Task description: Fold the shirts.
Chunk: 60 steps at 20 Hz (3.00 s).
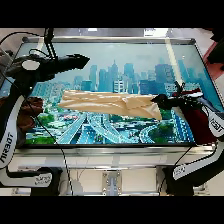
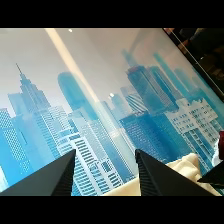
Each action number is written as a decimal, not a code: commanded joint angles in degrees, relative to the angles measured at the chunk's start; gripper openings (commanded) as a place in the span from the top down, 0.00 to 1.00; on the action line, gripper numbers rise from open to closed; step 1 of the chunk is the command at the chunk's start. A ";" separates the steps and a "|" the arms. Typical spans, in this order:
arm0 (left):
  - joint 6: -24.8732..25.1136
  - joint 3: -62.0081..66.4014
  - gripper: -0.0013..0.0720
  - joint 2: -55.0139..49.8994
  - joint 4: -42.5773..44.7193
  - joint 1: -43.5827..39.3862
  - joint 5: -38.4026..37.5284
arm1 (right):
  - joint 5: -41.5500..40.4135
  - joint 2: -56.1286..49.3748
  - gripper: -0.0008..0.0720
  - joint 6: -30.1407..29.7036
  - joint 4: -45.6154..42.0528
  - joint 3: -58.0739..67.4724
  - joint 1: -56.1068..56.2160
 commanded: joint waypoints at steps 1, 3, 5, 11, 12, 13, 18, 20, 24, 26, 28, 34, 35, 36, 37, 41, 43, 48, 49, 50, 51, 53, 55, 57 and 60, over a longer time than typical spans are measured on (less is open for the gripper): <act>0.17 0.07 0.40 0.04 0.20 -0.09 -0.07 | -1.86 -0.55 0.15 -1.01 1.03 0.04 3.04; -0.07 0.07 0.60 -0.04 2.99 -0.15 -0.22 | -2.01 -0.52 0.36 -0.59 1.99 0.04 3.21; -2.38 0.04 0.85 -0.81 7.52 -0.83 -1.29 | -1.86 -0.50 0.81 -0.59 3.54 0.04 3.04; -23.06 0.07 0.97 -9.49 24.20 -8.79 -4.61 | 2.75 4.35 0.96 0.61 6.32 0.04 2.99; -24.20 0.07 0.97 -11.39 25.62 -10.84 -4.52 | 3.56 6.27 0.96 2.01 6.23 0.04 2.99; -24.90 0.07 0.97 -13.27 26.43 -12.87 -4.26 | 4.37 8.35 0.96 2.27 6.21 0.07 2.99; -29.00 0.07 0.97 -20.72 31.06 -21.88 -4.90 | 7.91 20.33 0.96 10.14 -3.04 4.66 3.21; -28.89 0.09 0.97 -21.11 30.97 -24.63 -4.61 | 10.82 23.19 0.96 15.02 -10.19 10.60 3.87; -27.04 0.48 0.97 -21.11 26.12 -29.09 -4.02 | 16.98 23.87 0.96 20.26 -16.83 20.74 5.01; -26.82 0.48 0.97 -21.11 24.87 -31.12 -1.81 | 18.73 23.87 0.96 20.63 -17.33 22.86 6.08; -26.80 0.57 0.97 -21.11 23.65 -32.17 -0.50 | 19.39 23.87 0.96 21.59 -18.53 23.26 7.80; -27.26 10.78 0.97 -19.23 39.82 -28.81 -4.04 | 16.52 23.47 0.96 27.06 -19.78 24.59 15.98; -28.20 13.22 0.97 -18.14 45.33 -27.06 -5.53 | 13.81 23.08 0.96 28.33 -19.80 25.53 18.43; -30.18 15.32 0.97 -17.00 50.34 -25.24 -6.73 | 10.75 22.51 0.96 29.75 -19.80 26.38 20.96; -32.72 17.25 0.97 -15.65 54.82 -23.15 -7.58 | 7.87 21.44 0.96 31.41 -19.78 27.08 24.04; -38.10 19.30 0.97 -9.27 59.56 -13.86 -7.23 | -6.08 13.62 0.96 36.54 -16.72 27.26 37.77; -40.06 19.28 0.97 -7.06 59.41 -10.12 -7.67 | -17.84 8.41 0.96 36.44 -11.58 27.26 45.33; -40.26 19.26 0.97 -5.84 59.45 -6.38 -13.77 | -34.71 1.22 0.12 36.65 -12.26 27.26 54.12; -39.76 19.26 0.97 -5.84 59.56 -6.38 -14.88 | -33.40 1.42 0.15 36.65 -12.57 27.26 52.89; -39.10 19.26 0.97 -5.84 59.45 -6.38 -15.41 | -31.06 1.77 0.15 36.65 -12.72 27.26 50.69; -38.99 19.26 0.97 -5.84 59.43 -6.40 -15.58 | -28.30 2.32 0.15 36.65 -12.72 27.26 48.09; -38.99 19.23 0.97 -5.84 59.43 -6.38 -15.61 | -20.76 3.58 0.15 36.63 -16.20 27.26 41.57; -38.97 19.23 0.97 -5.84 59.43 -6.38 -15.58 | -11.15 3.98 0.15 39.32 -24.33 27.23 34.75; -38.99 19.23 0.97 -5.86 59.43 -6.38 -15.17 | -2.80 3.96 0.15 42.75 -29.62 25.73 29.20; -38.99 19.23 0.97 -5.86 59.41 -6.38 -12.66 | 2.03 3.15 0.15 40.02 -28.92 20.52 24.22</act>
